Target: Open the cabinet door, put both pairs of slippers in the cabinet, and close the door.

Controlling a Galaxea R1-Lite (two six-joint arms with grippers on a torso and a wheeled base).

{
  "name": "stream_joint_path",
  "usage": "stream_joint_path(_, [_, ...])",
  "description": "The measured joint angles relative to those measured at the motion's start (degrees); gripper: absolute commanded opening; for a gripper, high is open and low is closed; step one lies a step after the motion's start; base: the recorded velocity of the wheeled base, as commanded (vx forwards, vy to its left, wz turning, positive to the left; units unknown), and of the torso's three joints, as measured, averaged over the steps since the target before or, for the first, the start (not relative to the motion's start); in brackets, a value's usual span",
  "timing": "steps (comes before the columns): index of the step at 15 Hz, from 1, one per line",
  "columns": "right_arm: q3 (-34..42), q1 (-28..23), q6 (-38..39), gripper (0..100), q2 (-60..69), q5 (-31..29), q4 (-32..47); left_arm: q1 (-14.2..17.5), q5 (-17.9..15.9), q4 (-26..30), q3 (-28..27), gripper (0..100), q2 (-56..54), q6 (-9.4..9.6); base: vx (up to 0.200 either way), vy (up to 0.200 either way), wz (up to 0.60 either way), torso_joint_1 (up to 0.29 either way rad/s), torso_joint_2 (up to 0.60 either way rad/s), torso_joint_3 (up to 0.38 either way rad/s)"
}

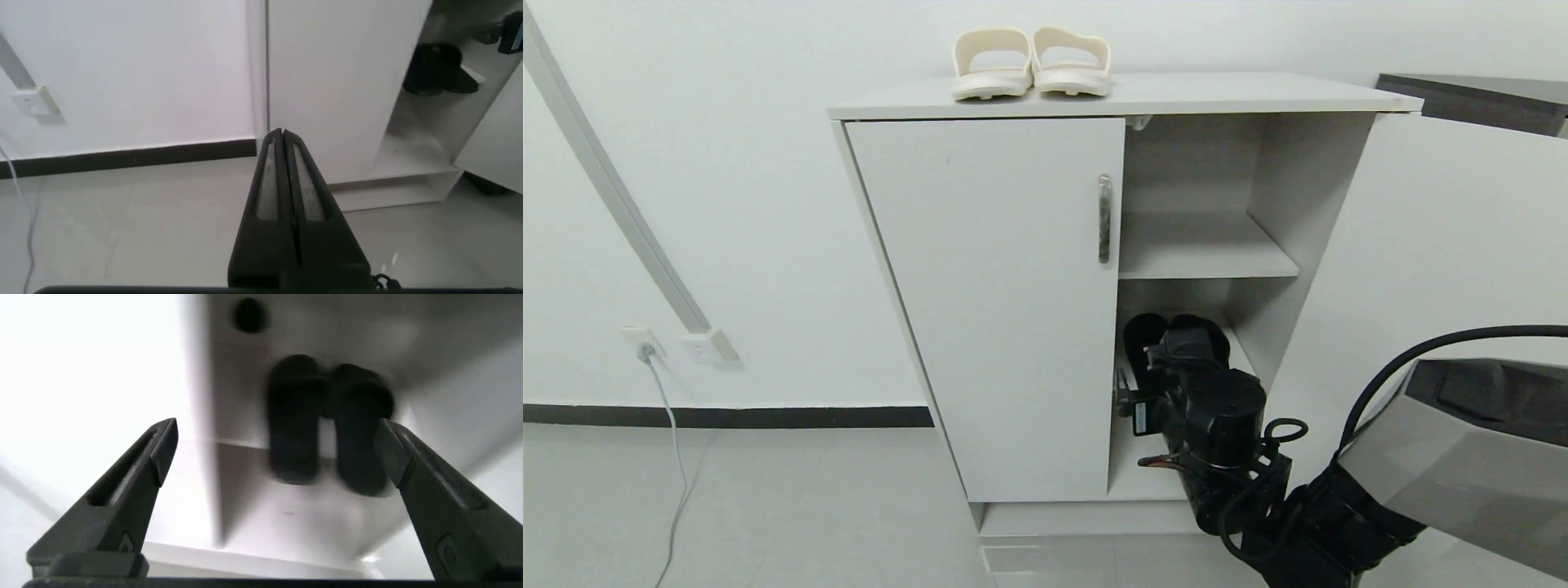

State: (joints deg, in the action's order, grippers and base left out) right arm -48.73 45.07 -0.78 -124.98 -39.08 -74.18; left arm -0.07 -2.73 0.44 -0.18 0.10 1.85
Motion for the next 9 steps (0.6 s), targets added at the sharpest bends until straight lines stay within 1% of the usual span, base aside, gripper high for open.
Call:
stream_joint_path(8, [0.4,-0.1,0.1,100,0.0,0.0,-0.2,0.0,0.0,0.0,0.0,0,0.0,0.0,0.0,0.2,0.0,0.005,0.0,0.001])
stream_joint_path(9, [0.4,-0.1,0.1,100,0.0,0.0,-0.7,0.0,0.0,0.0,0.0,0,0.0,0.0,0.0,0.0,0.0,0.0,0.0,0.0])
